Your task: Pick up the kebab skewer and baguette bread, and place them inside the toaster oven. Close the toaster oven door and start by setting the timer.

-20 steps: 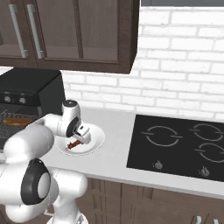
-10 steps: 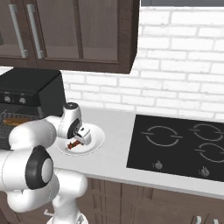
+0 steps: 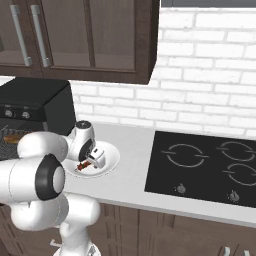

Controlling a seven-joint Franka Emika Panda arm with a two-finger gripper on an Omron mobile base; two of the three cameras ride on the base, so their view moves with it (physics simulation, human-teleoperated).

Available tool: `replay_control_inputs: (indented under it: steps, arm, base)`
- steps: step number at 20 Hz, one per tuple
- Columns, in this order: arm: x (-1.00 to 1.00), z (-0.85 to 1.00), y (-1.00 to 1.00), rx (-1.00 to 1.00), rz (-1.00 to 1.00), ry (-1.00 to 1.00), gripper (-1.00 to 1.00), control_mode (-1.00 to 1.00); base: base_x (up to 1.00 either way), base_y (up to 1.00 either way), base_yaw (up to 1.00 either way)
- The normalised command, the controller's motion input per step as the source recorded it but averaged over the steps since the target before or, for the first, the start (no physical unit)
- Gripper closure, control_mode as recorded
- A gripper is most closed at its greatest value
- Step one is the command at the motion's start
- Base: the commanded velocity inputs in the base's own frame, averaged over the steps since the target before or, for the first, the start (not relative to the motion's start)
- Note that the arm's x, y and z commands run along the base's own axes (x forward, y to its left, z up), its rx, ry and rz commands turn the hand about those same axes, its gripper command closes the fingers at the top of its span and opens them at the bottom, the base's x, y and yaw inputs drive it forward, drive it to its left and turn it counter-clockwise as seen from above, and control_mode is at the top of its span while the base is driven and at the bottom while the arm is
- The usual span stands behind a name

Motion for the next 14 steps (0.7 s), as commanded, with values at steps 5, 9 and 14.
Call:
replay_control_inputs:
  steps: [5,9,14]
  arm:
    - [0.06,-0.13,0.0,0.0,0.0,0.0,-1.0,-1.0]
    - [0.15,-0.11,0.0,0.0,0.0,0.0,-1.0,-1.0]
    - [0.15,-0.11,0.0,0.0,0.0,0.0,-1.0,-1.0]
  base:
    - [0.0,0.0,0.0]
    - [0.0,0.0,0.0]
    - [0.0,0.0,0.0]
